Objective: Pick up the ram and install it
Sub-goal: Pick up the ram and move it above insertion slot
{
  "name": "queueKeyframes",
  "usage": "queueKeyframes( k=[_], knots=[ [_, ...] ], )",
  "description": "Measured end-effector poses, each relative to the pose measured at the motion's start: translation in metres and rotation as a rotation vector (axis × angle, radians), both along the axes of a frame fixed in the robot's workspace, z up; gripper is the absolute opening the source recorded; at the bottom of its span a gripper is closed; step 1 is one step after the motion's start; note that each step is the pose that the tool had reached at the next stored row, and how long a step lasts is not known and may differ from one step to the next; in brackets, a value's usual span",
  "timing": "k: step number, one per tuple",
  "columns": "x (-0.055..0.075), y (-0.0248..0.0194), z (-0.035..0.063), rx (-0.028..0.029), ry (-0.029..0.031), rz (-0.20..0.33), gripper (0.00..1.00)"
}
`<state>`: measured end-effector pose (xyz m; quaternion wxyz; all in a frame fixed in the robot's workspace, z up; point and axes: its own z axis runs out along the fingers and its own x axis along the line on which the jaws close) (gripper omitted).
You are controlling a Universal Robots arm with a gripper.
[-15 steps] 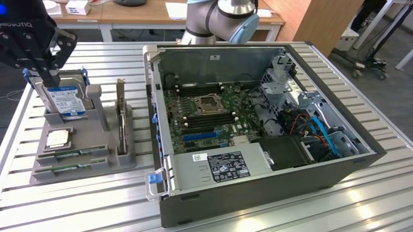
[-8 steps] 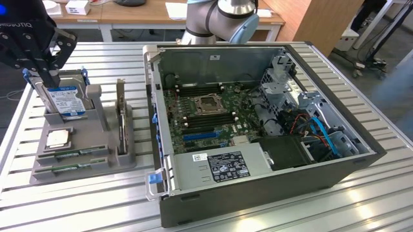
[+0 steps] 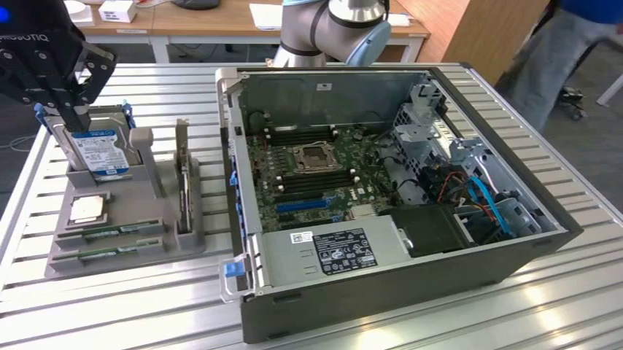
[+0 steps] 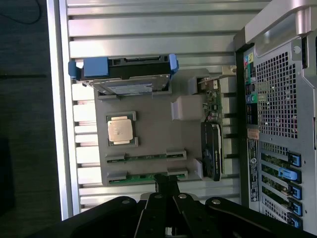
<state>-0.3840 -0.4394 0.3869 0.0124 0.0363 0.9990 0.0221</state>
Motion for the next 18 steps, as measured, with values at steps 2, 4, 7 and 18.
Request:
queueKeyframes(
  k=[2, 4, 7, 18],
  knots=[
    [-0.0001, 0.0, 0.0, -0.0001, 0.0, 0.012, 0.1],
    [0.0, 0.0, -0.0002, -0.0003, -0.0001, 0.035, 0.1],
    [0.0, 0.0, -0.0004, -0.001, -0.0001, 0.075, 0.1],
    [0.0, 0.0, -0.001, -0.0064, 0.0, 0.261, 0.1]
  ],
)
